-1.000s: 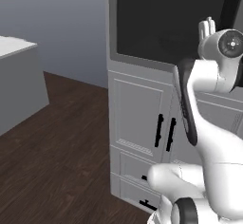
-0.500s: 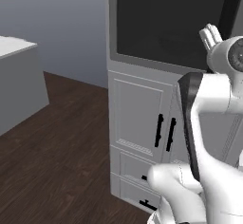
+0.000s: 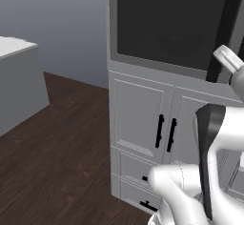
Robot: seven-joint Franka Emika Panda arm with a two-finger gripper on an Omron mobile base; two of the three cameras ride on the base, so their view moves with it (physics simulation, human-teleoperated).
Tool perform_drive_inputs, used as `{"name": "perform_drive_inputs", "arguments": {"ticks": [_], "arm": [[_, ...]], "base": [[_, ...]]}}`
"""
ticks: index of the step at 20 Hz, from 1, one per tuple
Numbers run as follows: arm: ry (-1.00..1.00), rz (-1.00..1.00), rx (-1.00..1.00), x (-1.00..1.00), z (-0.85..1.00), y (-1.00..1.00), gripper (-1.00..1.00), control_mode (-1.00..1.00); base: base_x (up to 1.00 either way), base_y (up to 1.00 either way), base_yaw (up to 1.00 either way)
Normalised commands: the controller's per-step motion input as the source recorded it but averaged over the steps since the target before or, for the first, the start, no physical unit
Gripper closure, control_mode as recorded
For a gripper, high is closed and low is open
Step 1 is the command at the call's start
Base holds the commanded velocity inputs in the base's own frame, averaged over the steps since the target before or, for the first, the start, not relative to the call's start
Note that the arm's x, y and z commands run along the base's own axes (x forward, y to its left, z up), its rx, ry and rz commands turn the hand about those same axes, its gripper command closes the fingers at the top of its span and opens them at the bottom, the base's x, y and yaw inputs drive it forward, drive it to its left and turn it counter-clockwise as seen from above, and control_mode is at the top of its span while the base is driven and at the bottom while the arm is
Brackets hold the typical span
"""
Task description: Pick the bell pepper from the sink and place it in the bowl. Then pick the bowl and place it in the microwave. Then close the microwave door and press the start button.
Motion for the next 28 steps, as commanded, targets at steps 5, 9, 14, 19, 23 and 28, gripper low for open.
{"name": "perform_drive_inputs", "arguments": {"ticks": [5,9,14,19,23,28], "arm": [[0.08,0.0,-0.22,-0.16,0.0,-0.06,1.0,-1.0],[0.08,0.0,-0.17,0.0,0.0,-0.11,1.0,-1.0],[0.03,0.0,-0.07,0.0,0.0,-0.3,1.0,-1.0],[0.09,0.0,0.0,0.08,-0.02,-0.36,1.0,-1.0],[0.09,0.0,0.0,0.19,-0.05,-0.5,1.0,-1.0],[0.04,0.0,0.0,0.32,-0.12,-0.21,1.0,-1.0]], "base": [[0.0,0.0,0.0],[0.0,0.0,0.0],[0.0,0.0,0.0],[0.0,0.0,0.0],[0.0,0.0,0.0],[0.0,0.0,0.0]]}}
